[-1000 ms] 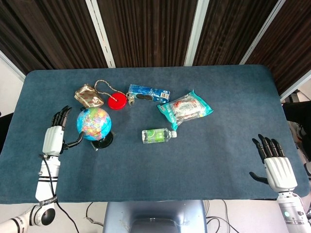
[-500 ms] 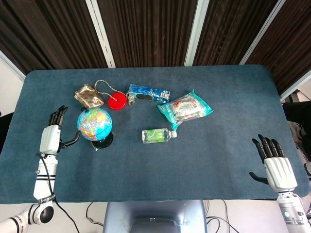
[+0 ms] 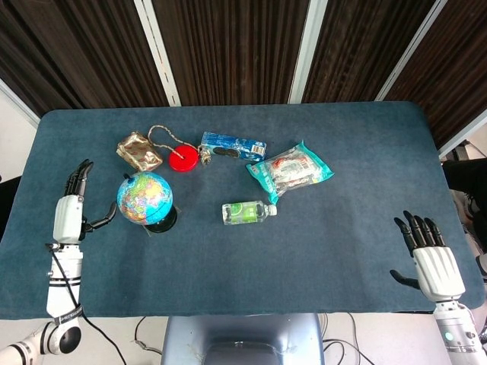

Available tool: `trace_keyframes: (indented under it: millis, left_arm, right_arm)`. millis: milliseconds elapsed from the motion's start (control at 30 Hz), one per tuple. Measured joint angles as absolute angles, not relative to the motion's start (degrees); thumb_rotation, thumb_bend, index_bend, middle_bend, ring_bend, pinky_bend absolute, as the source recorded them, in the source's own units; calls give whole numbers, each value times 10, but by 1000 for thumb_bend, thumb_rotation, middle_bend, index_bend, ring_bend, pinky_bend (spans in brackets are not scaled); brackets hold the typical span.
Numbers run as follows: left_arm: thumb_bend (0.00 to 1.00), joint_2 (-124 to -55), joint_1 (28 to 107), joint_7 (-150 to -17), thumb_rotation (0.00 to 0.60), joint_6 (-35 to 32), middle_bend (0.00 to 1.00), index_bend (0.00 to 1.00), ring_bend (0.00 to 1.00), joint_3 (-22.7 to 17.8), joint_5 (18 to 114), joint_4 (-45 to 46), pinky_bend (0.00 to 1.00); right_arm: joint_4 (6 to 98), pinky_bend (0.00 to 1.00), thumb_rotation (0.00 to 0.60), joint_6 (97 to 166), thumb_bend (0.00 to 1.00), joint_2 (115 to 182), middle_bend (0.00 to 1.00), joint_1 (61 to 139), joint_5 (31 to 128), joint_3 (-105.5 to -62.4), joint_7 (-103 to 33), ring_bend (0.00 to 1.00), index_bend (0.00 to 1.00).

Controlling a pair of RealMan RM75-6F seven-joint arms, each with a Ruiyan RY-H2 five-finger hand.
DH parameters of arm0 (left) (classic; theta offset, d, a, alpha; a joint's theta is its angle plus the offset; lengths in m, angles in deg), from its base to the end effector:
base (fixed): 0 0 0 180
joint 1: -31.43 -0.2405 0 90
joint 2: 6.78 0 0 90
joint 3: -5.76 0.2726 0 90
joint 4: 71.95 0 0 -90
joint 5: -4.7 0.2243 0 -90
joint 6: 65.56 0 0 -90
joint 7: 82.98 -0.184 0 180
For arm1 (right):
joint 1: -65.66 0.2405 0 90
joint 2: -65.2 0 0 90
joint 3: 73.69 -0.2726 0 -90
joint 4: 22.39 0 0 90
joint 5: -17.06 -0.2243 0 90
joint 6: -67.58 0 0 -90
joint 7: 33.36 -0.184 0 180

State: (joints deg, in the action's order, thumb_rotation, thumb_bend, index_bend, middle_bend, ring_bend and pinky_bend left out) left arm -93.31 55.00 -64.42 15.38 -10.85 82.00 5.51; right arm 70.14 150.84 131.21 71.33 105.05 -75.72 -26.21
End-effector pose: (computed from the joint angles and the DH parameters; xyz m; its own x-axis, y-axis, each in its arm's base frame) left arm -0.2501 0.3688 0.0851 -0.1509 -0.1633 0.9750 0.9746 -0.1900 0.1190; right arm -0.3217 -0.2241 0.1309 0.4801 -0.0384 0.8764 -0.8764 -0.0639 0.4773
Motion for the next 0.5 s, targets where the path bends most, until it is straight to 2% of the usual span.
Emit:
trace_keyframes:
  millis: [233,500]
  left_arm:
    - [317,-926,558,-647,488,147,0,0,0,-97,854,91,67]
    - [315,-964,601,-709,484,104,0,0,0,-100,841,89,61]
  right_arm:
    - [702,0,600,1504,150,1310,0,715,1050,-757,-265,0,0]
    - [702,0,600,1509,150,1304,0,713,1051,-757,-275,0,0]
